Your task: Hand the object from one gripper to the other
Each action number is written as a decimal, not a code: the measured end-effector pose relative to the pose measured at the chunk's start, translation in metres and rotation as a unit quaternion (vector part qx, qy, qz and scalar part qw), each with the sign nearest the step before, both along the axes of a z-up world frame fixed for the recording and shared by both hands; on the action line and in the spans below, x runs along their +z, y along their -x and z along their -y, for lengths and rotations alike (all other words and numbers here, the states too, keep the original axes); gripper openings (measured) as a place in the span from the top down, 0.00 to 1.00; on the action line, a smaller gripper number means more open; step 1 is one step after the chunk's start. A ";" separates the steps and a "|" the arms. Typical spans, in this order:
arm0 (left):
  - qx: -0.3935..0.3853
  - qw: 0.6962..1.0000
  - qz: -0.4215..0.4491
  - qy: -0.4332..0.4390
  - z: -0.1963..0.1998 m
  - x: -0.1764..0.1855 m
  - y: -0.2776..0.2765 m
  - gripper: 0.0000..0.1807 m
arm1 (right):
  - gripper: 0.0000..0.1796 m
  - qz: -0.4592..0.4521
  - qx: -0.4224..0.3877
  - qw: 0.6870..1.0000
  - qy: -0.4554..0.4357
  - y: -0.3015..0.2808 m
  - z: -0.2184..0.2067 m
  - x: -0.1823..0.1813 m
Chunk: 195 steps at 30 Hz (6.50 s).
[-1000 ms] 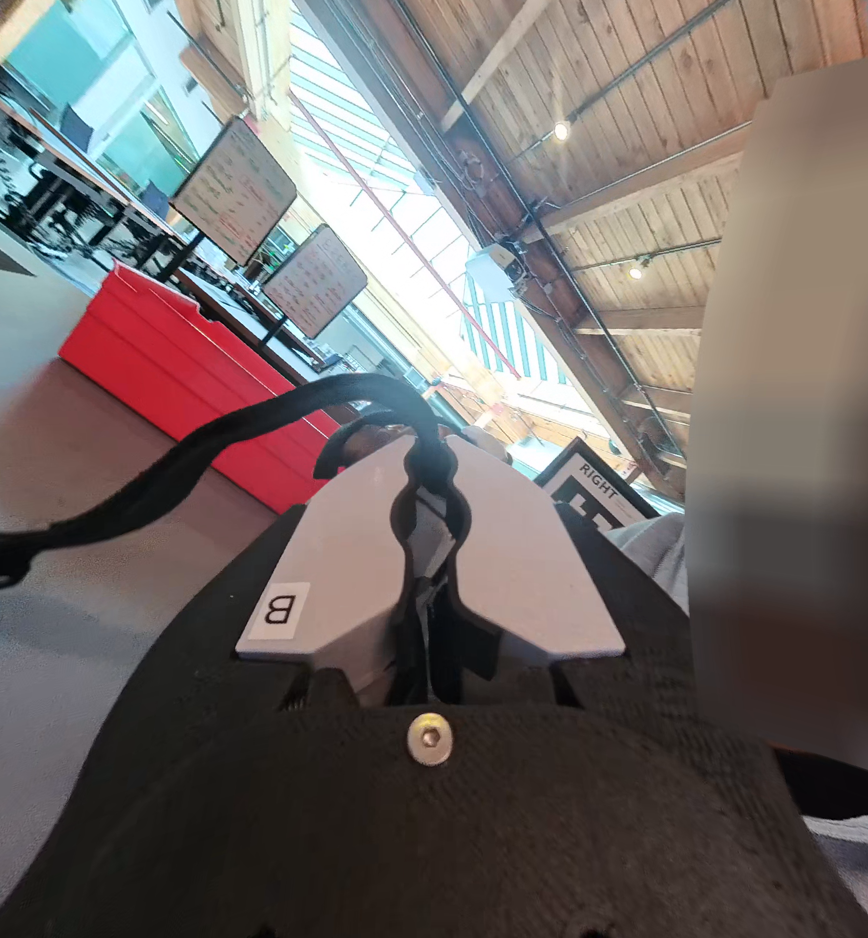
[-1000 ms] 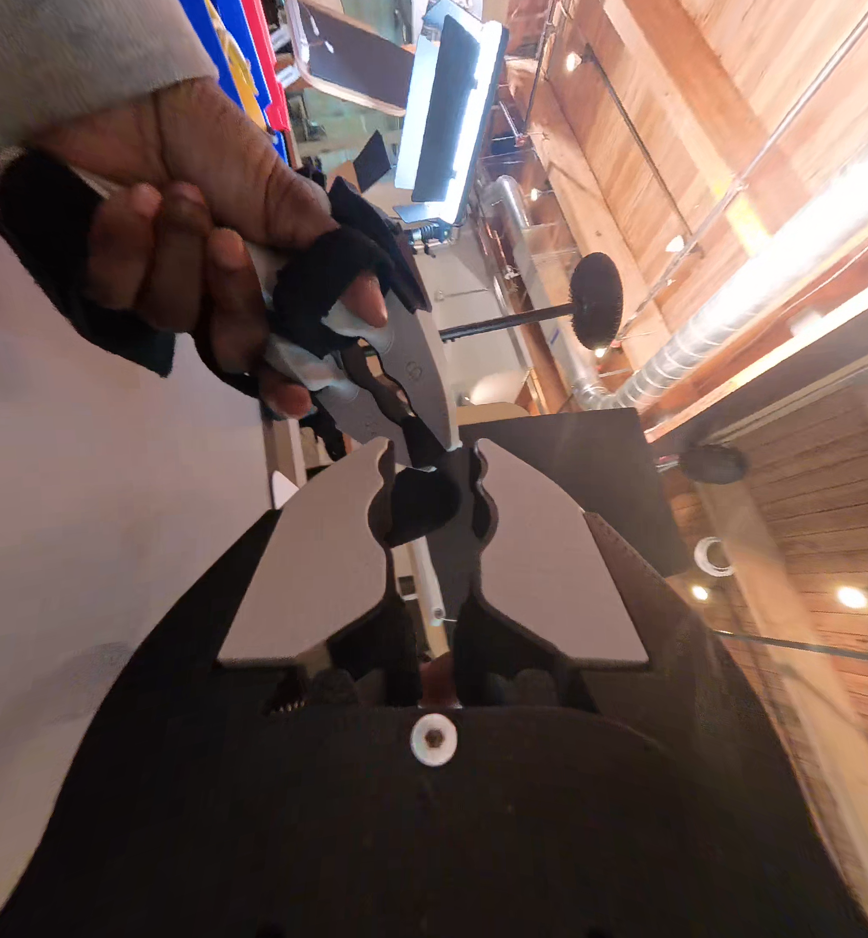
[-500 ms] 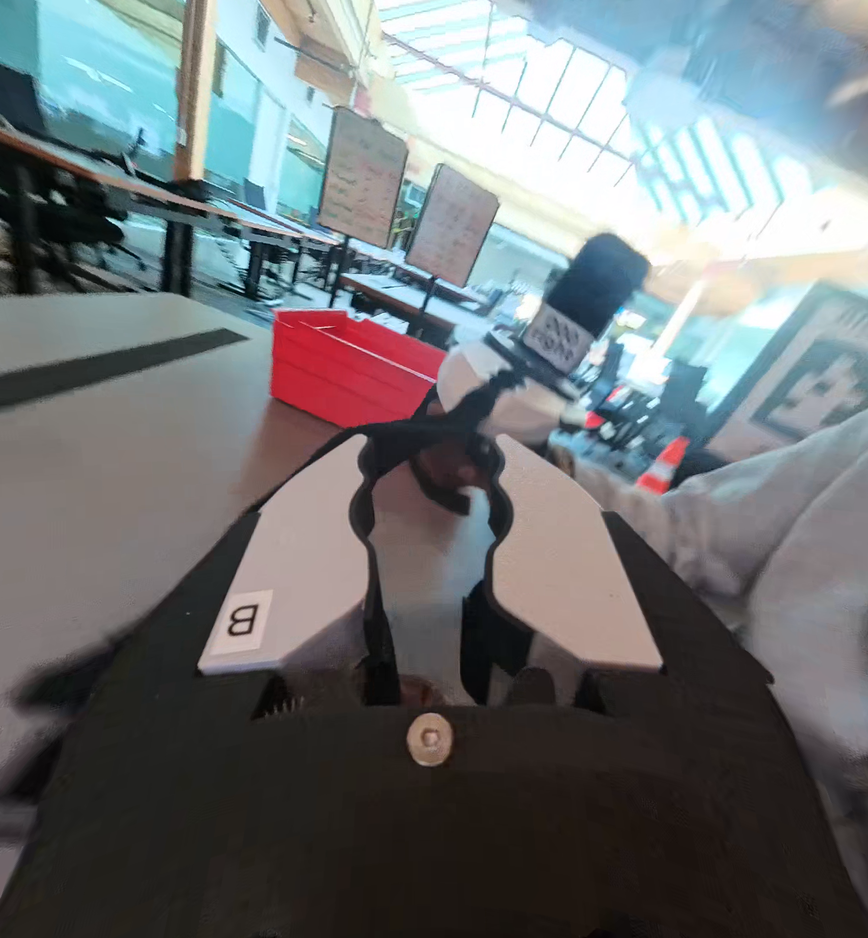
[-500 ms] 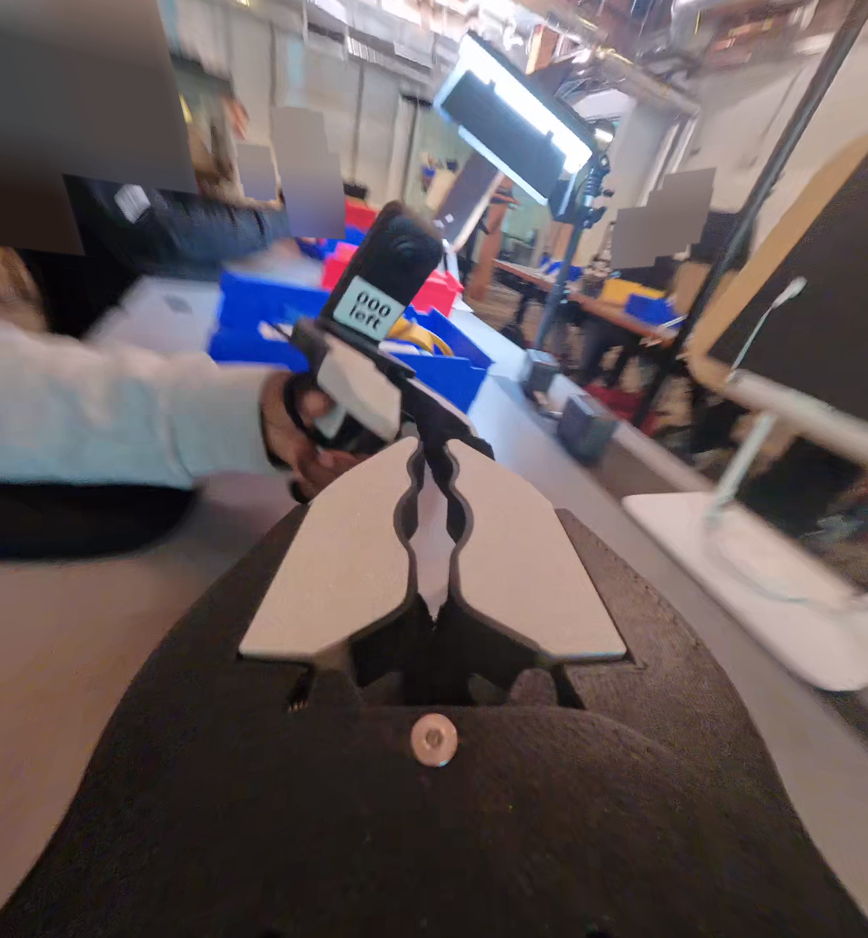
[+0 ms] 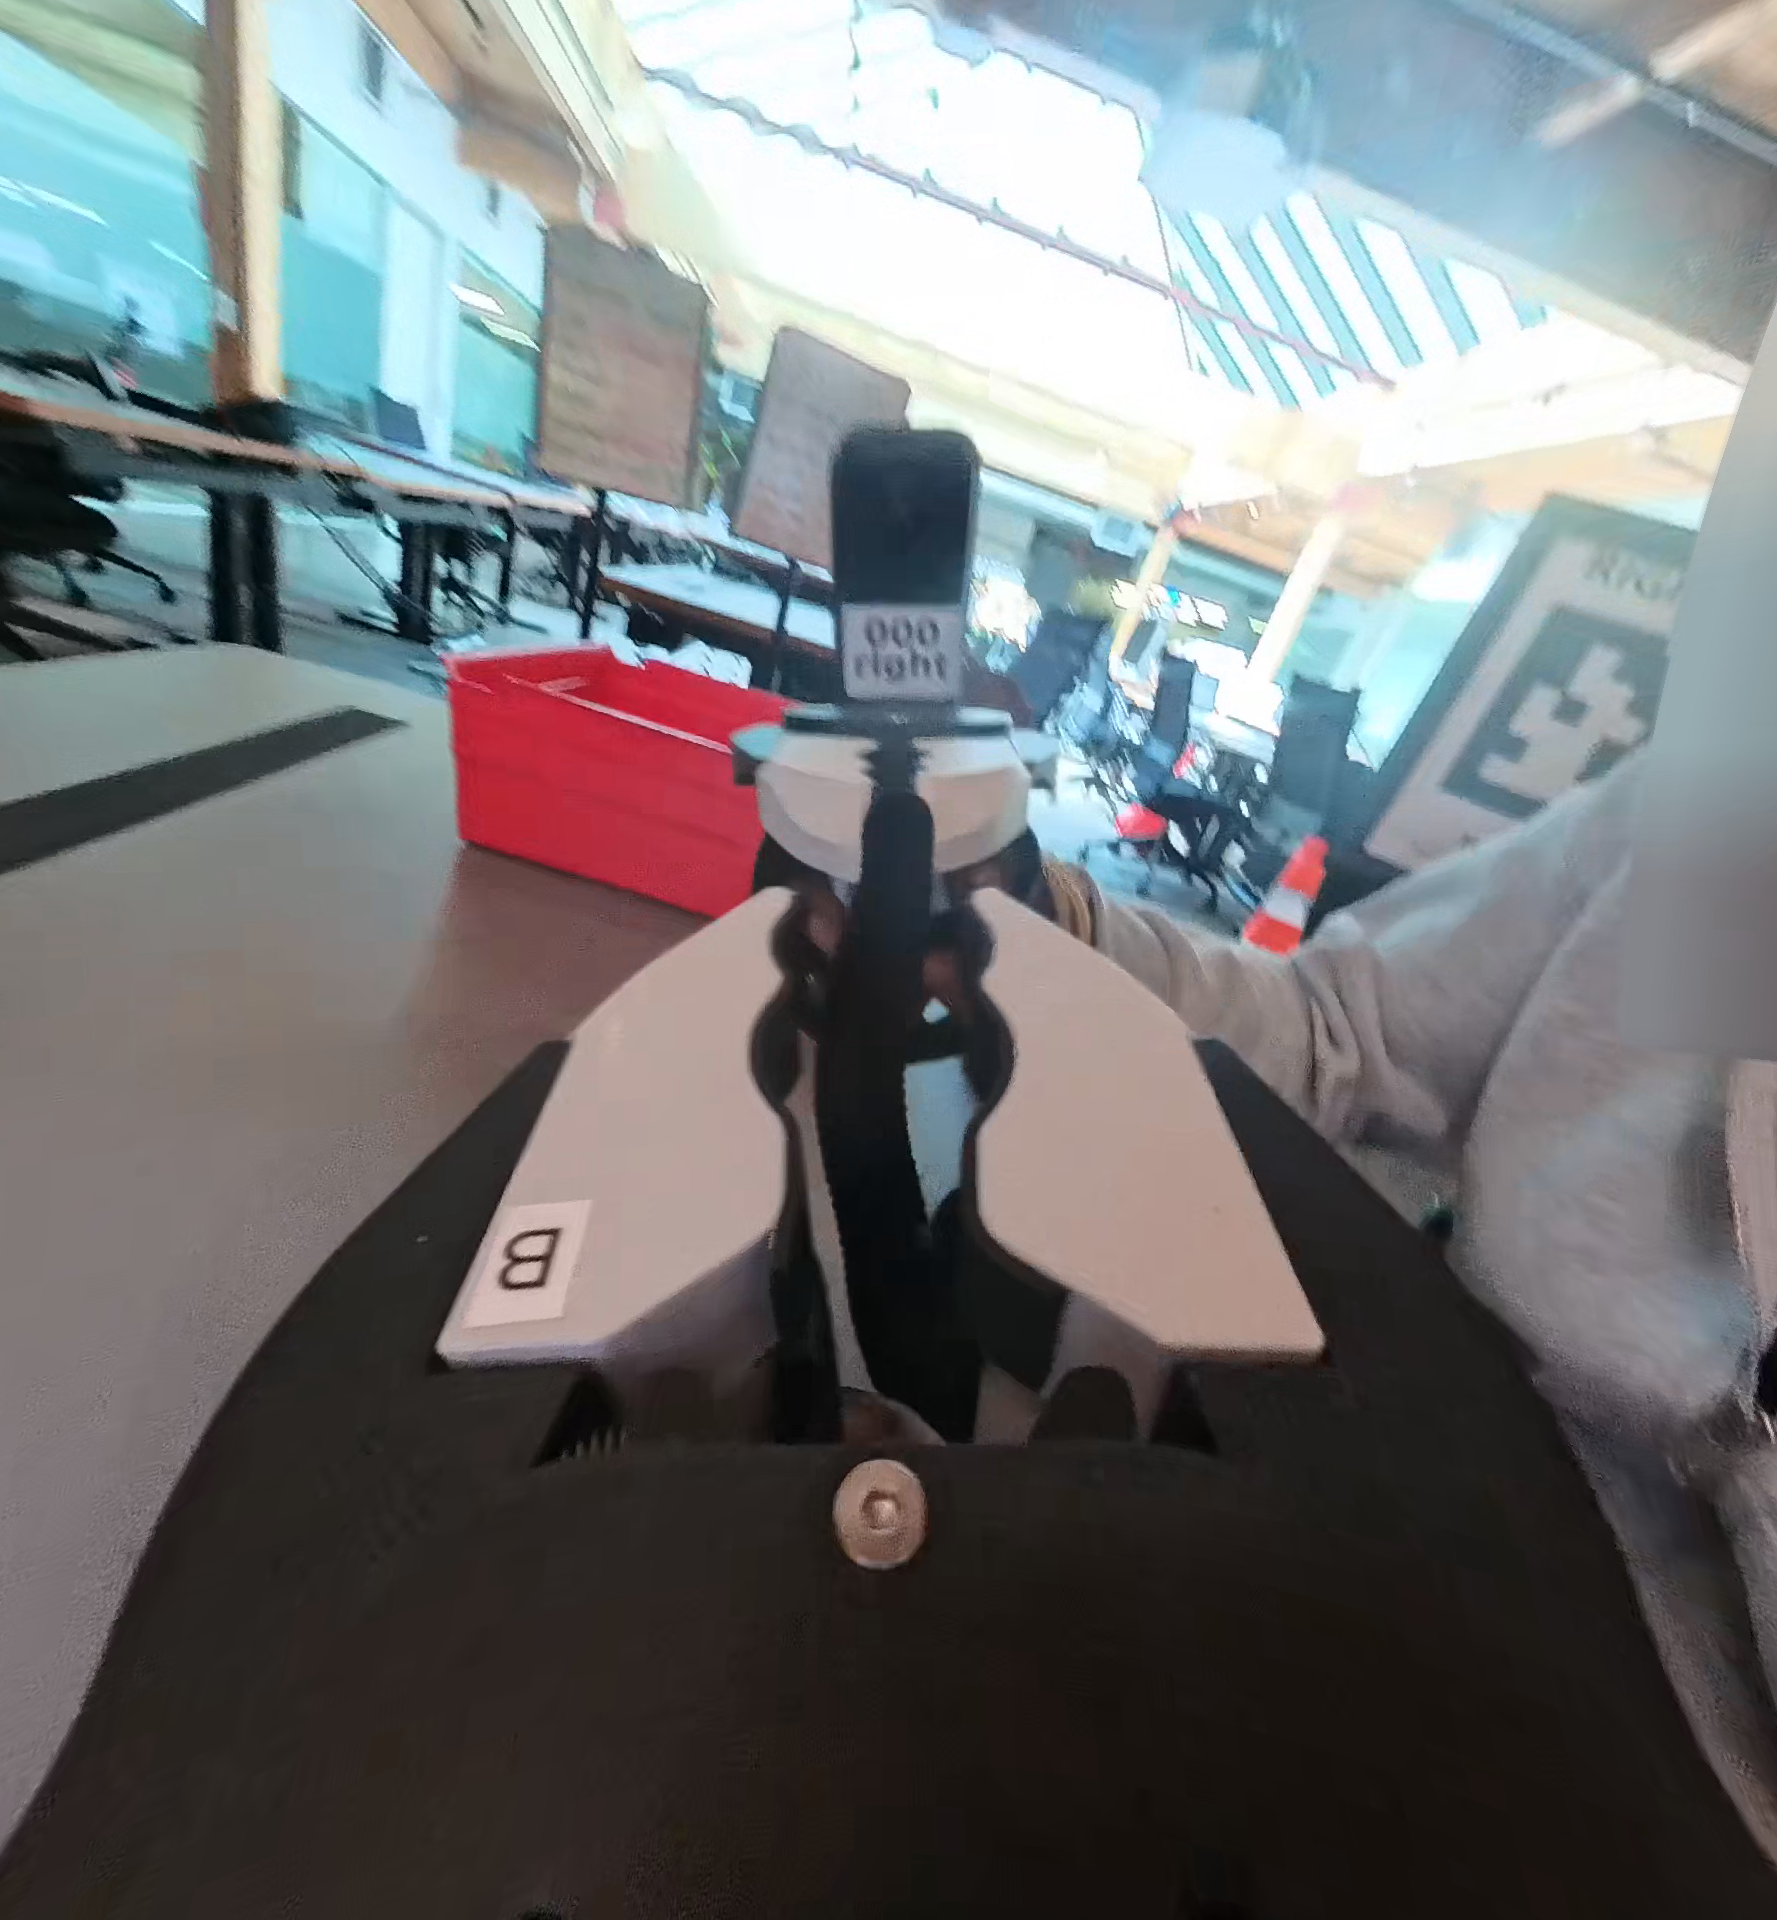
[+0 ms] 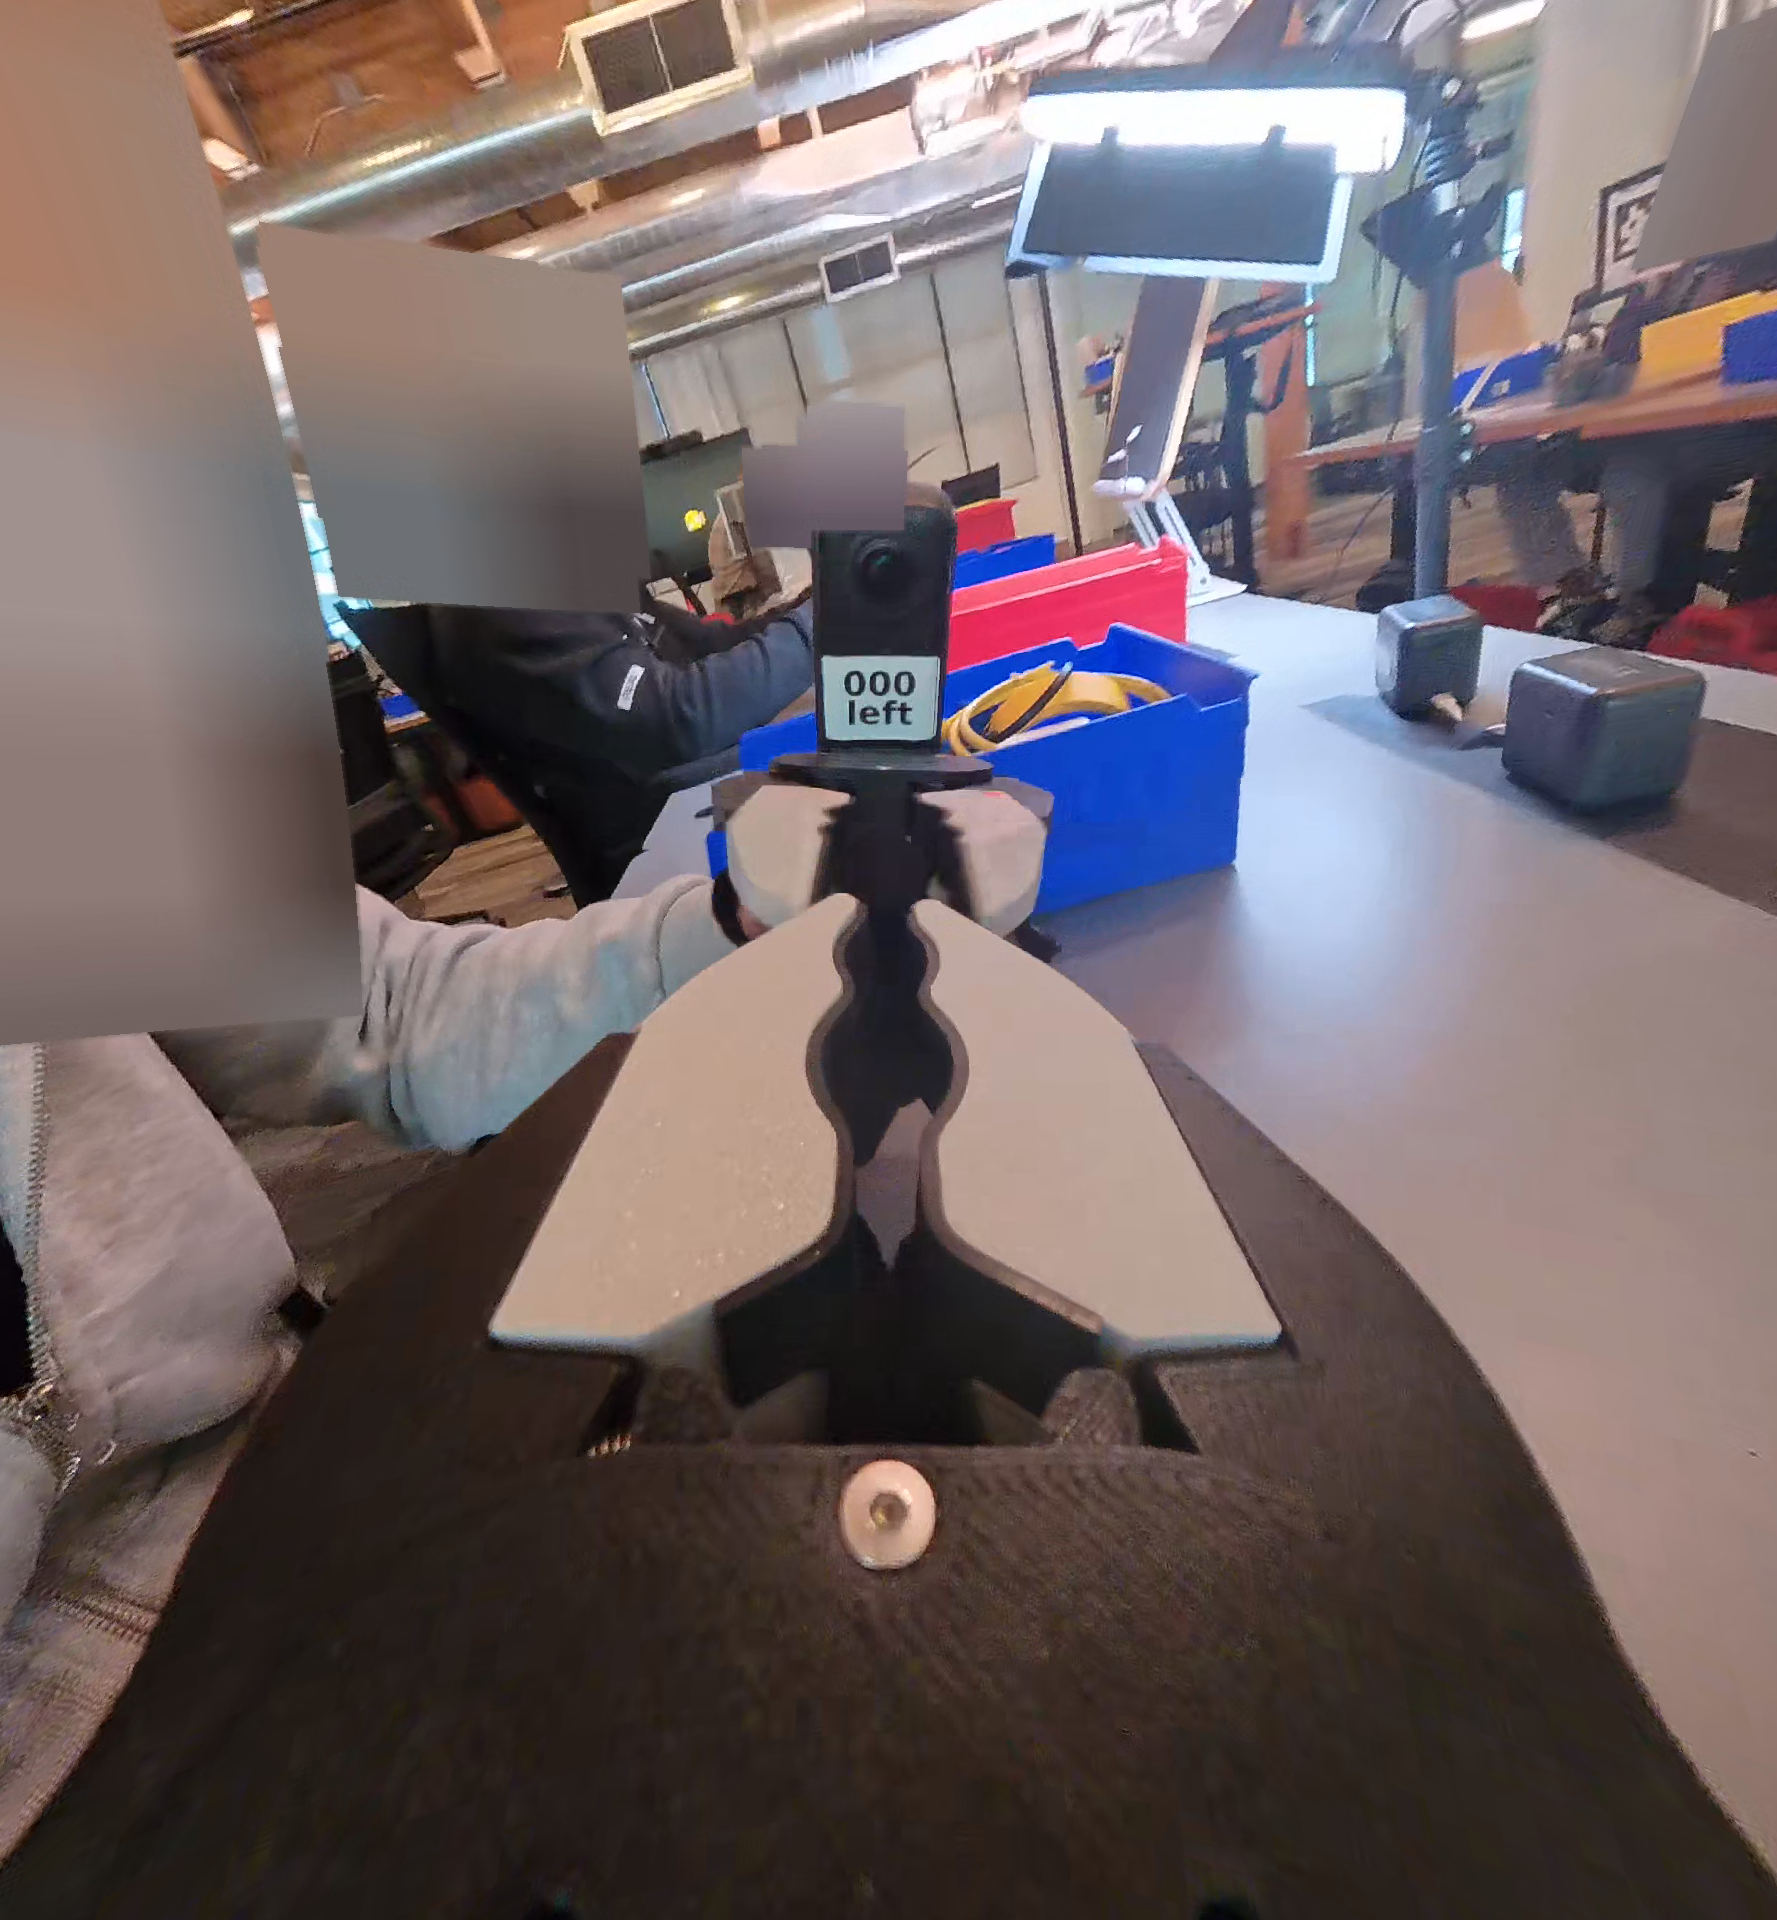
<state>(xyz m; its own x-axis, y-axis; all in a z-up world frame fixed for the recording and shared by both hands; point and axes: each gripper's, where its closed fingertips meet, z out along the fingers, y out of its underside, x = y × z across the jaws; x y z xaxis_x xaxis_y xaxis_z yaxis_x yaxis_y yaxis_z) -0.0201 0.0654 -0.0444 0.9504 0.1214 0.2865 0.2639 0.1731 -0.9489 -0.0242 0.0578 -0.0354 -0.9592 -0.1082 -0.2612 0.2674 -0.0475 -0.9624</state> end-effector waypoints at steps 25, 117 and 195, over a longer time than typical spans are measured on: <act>-0.046 0.996 0.073 0.009 -0.009 -0.011 -0.005 0.97 | 0.99 0.054 -0.002 0.998 0.033 0.005 0.004 0.001; 0.098 0.989 -0.113 0.016 0.015 0.006 0.012 0.76 | 0.96 -0.222 -0.100 0.964 0.112 -0.009 -0.016 0.039; -0.023 0.996 0.083 -0.006 0.000 -0.008 0.002 0.92 | 0.97 0.058 -0.002 0.998 0.036 0.007 0.004 -0.002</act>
<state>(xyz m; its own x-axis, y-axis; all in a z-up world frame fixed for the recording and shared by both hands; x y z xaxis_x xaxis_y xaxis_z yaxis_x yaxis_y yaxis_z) -0.0221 0.0659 -0.0520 0.8946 0.0754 0.4405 0.4241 0.1677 -0.8900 -0.0310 0.0536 -0.0376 -0.9238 -0.1269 -0.3613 0.3756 -0.1170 -0.9194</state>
